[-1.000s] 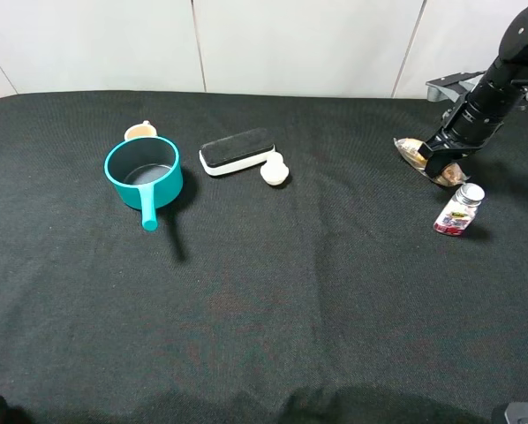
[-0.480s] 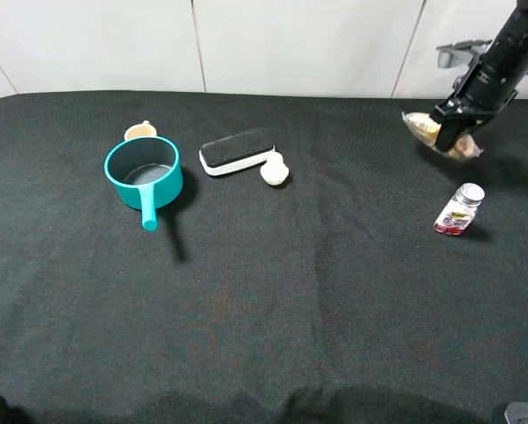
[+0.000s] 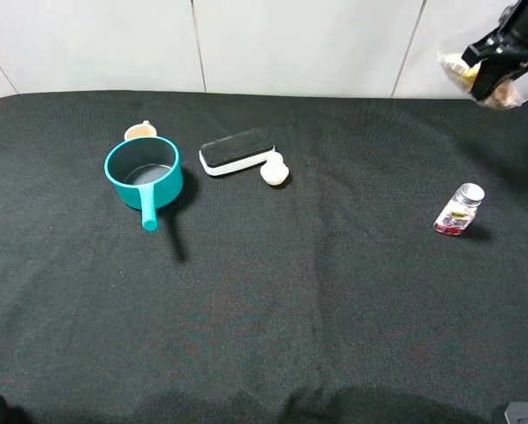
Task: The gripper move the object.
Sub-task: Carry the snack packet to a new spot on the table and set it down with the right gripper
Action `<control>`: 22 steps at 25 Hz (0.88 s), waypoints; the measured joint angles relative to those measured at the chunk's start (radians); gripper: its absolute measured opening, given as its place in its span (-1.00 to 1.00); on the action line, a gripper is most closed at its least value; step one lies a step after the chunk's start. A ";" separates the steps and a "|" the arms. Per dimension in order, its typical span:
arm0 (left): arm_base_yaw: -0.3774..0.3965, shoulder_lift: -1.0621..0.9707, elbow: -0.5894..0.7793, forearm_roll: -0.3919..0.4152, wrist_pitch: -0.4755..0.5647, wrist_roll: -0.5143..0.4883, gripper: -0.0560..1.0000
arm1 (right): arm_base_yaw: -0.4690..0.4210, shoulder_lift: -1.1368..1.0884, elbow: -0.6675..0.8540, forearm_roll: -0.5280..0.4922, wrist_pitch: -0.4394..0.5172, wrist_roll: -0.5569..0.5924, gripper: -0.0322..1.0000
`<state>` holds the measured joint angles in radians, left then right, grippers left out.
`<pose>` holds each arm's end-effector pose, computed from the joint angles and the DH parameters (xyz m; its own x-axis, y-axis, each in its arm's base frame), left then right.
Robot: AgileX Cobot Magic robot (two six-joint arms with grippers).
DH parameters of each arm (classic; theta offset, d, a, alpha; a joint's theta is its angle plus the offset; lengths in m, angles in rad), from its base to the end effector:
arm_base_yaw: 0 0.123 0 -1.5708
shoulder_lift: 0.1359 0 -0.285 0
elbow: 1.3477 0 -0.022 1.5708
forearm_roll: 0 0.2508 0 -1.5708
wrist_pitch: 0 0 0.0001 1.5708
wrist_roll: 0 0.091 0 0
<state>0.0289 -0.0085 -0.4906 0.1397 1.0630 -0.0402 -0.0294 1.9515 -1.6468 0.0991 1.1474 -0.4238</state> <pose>-0.0059 0.0109 0.2751 -0.4586 0.0146 -0.8885 -0.1242 0.9890 0.0803 0.4091 -0.0038 0.2495 -0.9112 -0.3455 -0.2243 -0.3556 0.9346 0.0048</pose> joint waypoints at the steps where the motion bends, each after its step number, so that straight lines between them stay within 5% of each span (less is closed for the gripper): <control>1: 0.000 0.000 0.000 0.000 0.000 0.000 0.98 | 0.000 -0.008 -0.001 -0.001 0.003 0.018 -0.67; 9: 0.000 0.000 0.000 0.001 0.000 0.000 0.98 | 0.033 -0.028 -0.001 -0.025 0.073 0.163 -0.67; 22: 0.000 0.000 0.000 0.001 0.000 0.000 0.98 | 0.285 -0.028 -0.001 -0.046 0.064 0.298 -0.67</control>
<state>0.0289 -0.0085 -0.4906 0.1407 1.0630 -0.0402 0.2554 1.9235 -1.6475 0.0532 1.2116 -0.1260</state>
